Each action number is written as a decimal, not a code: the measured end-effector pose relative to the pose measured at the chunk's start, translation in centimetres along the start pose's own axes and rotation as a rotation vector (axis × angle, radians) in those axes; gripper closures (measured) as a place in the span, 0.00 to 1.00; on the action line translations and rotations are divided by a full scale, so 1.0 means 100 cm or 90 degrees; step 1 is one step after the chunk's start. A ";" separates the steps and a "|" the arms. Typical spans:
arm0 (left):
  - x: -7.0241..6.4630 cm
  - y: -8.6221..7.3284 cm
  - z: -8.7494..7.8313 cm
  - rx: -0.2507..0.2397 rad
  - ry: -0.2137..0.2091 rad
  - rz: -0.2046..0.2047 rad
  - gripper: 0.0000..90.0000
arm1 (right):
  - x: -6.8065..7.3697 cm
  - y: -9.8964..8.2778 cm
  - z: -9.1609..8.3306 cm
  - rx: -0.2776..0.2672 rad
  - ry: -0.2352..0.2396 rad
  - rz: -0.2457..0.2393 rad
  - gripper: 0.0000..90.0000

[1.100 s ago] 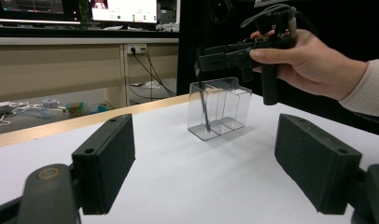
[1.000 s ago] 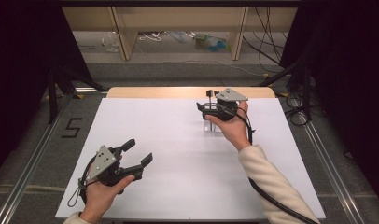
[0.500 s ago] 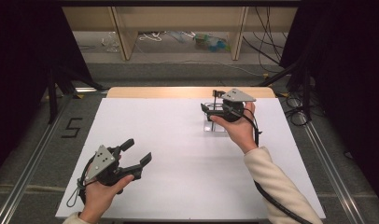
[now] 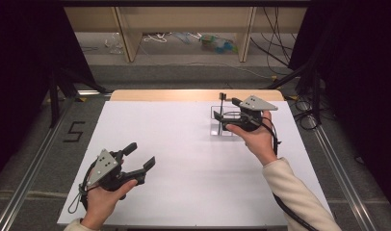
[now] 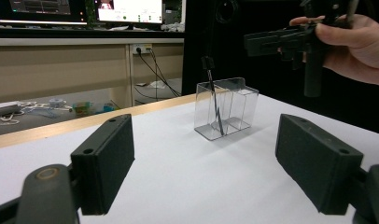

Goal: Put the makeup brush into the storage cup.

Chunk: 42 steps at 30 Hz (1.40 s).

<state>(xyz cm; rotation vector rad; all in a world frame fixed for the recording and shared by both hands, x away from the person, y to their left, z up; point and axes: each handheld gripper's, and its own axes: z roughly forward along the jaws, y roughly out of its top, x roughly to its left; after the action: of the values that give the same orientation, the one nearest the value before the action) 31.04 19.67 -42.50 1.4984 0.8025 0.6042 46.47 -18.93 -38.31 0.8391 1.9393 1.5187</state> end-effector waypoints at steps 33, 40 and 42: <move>0.003 0.001 -0.002 -0.001 0.012 0.002 0.21 | 0.023 -0.032 -0.094 -0.002 0.045 -0.008 0.16; 0.004 0.001 -0.003 -0.001 0.012 0.001 0.21 | 0.026 -0.039 -0.104 -0.003 0.046 -0.009 0.16; 0.005 0.002 -0.004 -0.001 0.014 0.003 0.21 | 0.027 -0.041 -0.106 0.001 0.050 -0.004 0.16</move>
<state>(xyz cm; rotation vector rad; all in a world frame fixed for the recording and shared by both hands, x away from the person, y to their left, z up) 31.02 20.33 -42.36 1.4947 0.8161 0.6255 36.26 -24.43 -40.00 0.7842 1.9963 1.5685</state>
